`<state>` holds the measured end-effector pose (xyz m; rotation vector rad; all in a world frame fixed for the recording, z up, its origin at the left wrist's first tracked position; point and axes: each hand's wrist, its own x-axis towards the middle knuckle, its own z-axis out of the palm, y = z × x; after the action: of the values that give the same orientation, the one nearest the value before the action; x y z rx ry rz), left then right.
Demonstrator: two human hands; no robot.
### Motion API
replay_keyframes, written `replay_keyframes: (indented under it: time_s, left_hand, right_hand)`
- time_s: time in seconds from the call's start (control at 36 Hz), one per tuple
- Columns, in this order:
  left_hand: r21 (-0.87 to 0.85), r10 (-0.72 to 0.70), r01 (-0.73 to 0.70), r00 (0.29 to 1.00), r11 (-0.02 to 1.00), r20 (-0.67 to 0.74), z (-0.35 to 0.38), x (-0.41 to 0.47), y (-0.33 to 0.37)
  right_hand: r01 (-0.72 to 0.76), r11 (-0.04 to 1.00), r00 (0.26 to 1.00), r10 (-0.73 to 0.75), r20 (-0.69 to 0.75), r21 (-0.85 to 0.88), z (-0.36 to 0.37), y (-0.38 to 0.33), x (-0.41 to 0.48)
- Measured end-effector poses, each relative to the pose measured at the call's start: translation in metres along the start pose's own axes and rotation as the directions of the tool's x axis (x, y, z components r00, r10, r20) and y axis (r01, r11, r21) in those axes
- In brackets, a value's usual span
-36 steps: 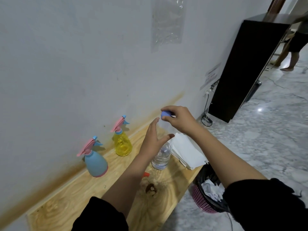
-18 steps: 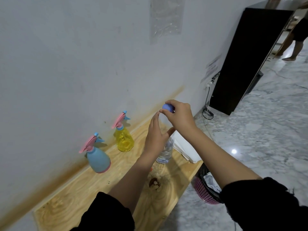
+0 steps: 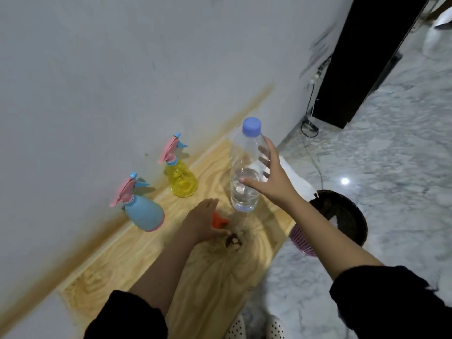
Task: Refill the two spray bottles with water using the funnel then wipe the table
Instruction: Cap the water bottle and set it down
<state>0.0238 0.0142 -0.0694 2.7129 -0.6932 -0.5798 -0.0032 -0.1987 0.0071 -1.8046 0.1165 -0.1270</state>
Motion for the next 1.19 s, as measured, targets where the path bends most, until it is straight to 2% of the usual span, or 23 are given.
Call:
replay_keyframes:
  time_s: [0.11, 0.17, 0.25, 0.47, 0.67, 0.78, 0.94, 1.19]
  left_hand:
    - [0.217, 0.011, -0.028, 0.997, 0.976, 0.080, 0.016, 0.009, -0.010]
    - [0.278, 0.015, -0.047, 0.993, 0.959, 0.117, 0.019, 0.014, -0.012]
    - [0.331, 0.048, -0.079, 0.994, 0.940, 0.101, 0.019, 0.020, -0.012]
    - [0.231, 0.056, -0.057, 0.998, 0.971, 0.011, 0.020, 0.025, -0.015]
    - [0.123, 0.043, -0.022, 0.984, 0.992, -0.171, 0.022, 0.020, -0.021]
    - [-0.064, -0.057, 0.046, 0.982, 0.997, -0.179, 0.022, 0.015, -0.024]
    - [-0.365, -0.187, 0.114, 0.967, 0.924, -0.171, 0.020, 0.016, -0.021]
    - [-0.474, -0.307, 0.138, 0.903, 0.869, -0.301, 0.026, 0.055, -0.019]
  right_hand:
    - [-0.066, 0.996, 0.998, 0.065, -0.028, -0.058, 0.010, 0.032, -0.001]
    - [-0.084, 0.992, 0.995, 0.078, -0.059, -0.092, 0.016, 0.040, 0.002]
    - [-0.131, 0.989, 0.990, 0.127, -0.066, -0.066, 0.024, 0.046, 0.006]
    - [-0.121, 0.992, 0.988, 0.116, -0.103, -0.045, 0.032, 0.048, 0.005]
    - [-0.139, 0.981, 0.981, 0.117, -0.157, -0.137, 0.034, 0.053, 0.001]
    - [-0.151, 0.977, 0.969, 0.116, -0.217, -0.151, 0.036, 0.052, 0.003]
    - [-0.160, 0.976, 0.962, 0.120, -0.246, -0.149, 0.039, 0.053, 0.010]
    - [-0.078, 0.983, 0.987, 0.052, -0.154, -0.168, 0.030, 0.040, 0.073]
